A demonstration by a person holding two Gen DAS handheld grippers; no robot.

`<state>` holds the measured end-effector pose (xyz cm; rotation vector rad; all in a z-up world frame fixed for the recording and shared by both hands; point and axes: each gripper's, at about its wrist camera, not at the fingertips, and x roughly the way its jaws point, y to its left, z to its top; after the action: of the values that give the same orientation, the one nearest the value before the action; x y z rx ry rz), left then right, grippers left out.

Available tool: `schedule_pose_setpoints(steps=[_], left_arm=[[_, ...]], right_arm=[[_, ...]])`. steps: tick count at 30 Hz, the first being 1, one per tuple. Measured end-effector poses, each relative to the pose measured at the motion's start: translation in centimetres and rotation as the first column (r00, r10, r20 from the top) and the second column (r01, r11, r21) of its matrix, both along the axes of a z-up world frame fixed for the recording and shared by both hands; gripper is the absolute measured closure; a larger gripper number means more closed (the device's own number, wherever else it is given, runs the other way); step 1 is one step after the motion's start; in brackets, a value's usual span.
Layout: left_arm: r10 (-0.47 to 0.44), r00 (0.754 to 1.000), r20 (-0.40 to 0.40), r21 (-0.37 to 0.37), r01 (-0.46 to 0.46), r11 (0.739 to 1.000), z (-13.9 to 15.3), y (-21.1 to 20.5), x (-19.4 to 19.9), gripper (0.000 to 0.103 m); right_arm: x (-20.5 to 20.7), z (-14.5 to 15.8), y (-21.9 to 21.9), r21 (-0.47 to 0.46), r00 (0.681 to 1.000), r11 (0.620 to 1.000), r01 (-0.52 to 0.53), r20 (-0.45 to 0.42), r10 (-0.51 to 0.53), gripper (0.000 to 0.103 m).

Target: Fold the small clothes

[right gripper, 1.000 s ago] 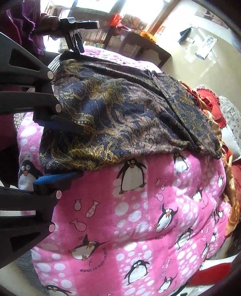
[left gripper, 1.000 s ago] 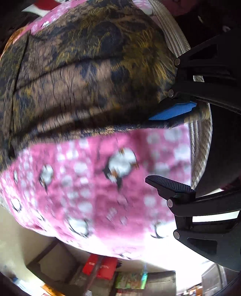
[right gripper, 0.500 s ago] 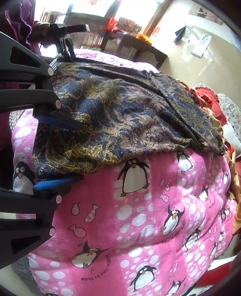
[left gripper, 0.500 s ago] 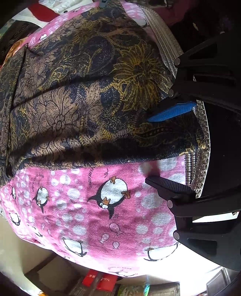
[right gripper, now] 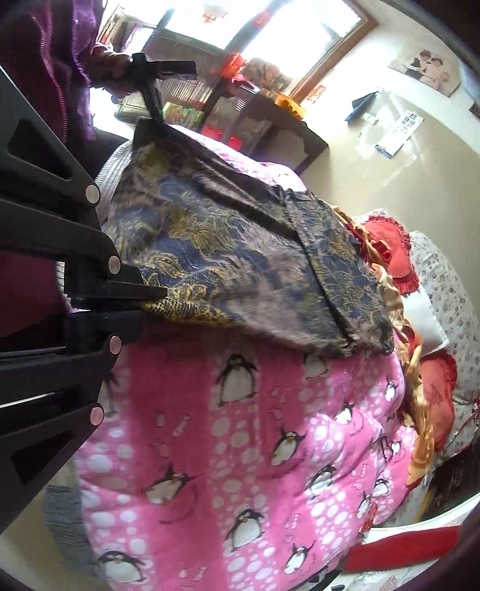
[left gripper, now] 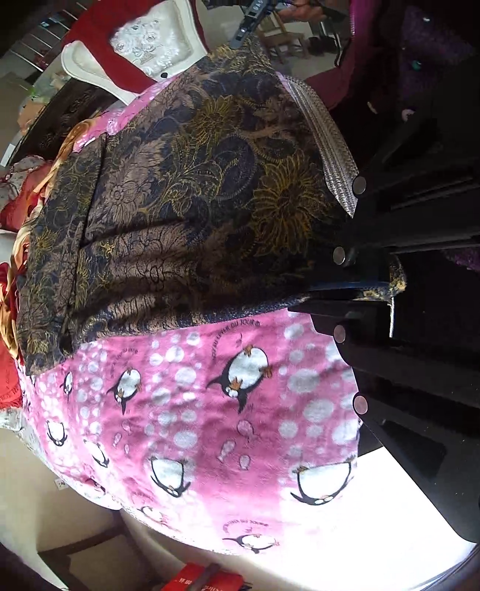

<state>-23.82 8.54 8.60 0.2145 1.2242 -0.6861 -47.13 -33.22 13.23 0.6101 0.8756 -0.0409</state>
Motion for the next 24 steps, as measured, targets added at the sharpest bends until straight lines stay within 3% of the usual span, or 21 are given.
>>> schedule_pose_setpoints(steps=[5,9,15,24], left_arm=[[0.045,0.997,-0.067,-0.001,-0.045,0.999,-2.7,0.1,0.6,0.101],[0.052,0.996,-0.078,-0.019,-0.053,0.998,-2.5,0.2,0.7,0.101],[0.056,0.997,0.055,0.036,-0.058,0.998,-0.3,-1.4,2.0,0.101],[0.069,0.97,0.233,0.076,-0.089,0.993,1.8,-4.6,4.9,0.101]], right_arm=[[0.7,-3.6,-0.1,0.046,0.996,0.999,0.016,-0.092,-0.012,0.099],[1.7,-3.3,-0.3,0.046,0.996,0.999,0.007,-0.089,-0.003,0.099],[4.1,-0.4,-1.9,0.036,1.0,0.999,0.022,-0.004,-0.021,0.099],[9.9,1.9,-3.4,0.002,0.998,0.999,0.032,0.047,-0.032,0.099]])
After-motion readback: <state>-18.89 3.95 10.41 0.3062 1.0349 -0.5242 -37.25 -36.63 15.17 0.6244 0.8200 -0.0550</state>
